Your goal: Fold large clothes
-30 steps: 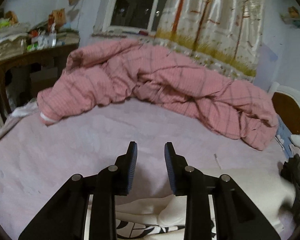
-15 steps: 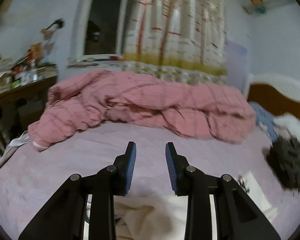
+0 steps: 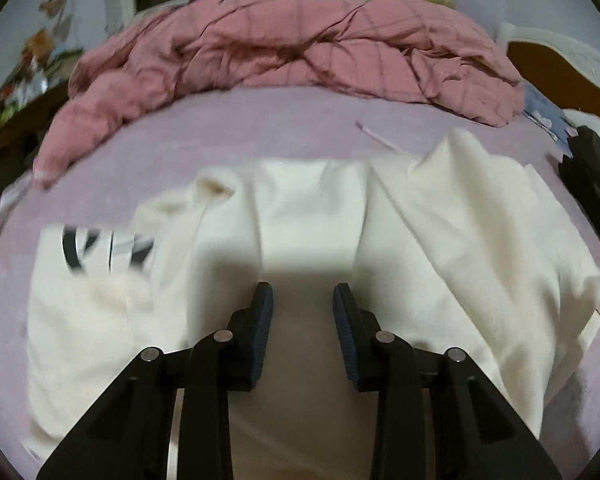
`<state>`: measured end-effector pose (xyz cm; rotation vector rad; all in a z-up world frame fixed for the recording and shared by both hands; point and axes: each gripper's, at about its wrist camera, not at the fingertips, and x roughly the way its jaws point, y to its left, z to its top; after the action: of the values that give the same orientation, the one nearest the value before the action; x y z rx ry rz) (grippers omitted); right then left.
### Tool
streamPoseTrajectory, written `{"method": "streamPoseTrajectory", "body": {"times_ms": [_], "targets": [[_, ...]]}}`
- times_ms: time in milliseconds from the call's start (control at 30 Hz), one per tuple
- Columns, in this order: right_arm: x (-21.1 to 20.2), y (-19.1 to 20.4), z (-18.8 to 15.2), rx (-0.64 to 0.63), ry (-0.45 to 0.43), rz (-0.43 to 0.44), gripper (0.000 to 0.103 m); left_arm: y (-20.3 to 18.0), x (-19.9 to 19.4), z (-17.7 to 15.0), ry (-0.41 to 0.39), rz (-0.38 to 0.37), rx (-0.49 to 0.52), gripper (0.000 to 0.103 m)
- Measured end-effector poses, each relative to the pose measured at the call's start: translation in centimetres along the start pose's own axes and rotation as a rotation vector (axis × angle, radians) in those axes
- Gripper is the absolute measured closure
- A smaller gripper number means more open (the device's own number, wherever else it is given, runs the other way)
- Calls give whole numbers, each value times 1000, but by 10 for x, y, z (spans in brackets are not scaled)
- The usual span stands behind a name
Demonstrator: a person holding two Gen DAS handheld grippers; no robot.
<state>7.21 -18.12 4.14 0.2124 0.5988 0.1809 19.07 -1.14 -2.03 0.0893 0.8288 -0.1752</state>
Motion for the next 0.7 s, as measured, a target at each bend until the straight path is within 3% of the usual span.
{"method": "streamPoseTrajectory", "body": {"times_ms": [33,167,233,267,333,433,500,567,600,633,700], "targets": [[19,1,14,28,29,48,82,3,-2,-4,-3,1,-13,73],[94,2,29,4,183,59,82,19,-10,-18,-18,42,-33,79],[134,-17,22,18,342,98,83,28,-9,-23,-21,46,-35,87],[141,-25,22,25,363,107,91,32,-7,-24,-23,47,-35,90],[131,-46,22,19,312,41,94,37,-8,-28,-40,74,-36,99],[112,-64,18,-58,249,-99,95,45,-10,-31,-61,48,-64,99],[111,-82,9,-27,286,-67,102,48,-17,-32,-85,34,-80,99],[103,-89,9,1,274,-44,102,54,-33,-33,-118,2,-108,99],[95,-88,15,5,253,-34,100,58,-41,-31,-136,-28,-123,85],[84,-86,23,-1,211,-12,94,64,-50,-28,-158,-51,-148,57],[62,-80,36,-28,133,0,68,79,-62,-15,-185,-31,-201,30]]}}
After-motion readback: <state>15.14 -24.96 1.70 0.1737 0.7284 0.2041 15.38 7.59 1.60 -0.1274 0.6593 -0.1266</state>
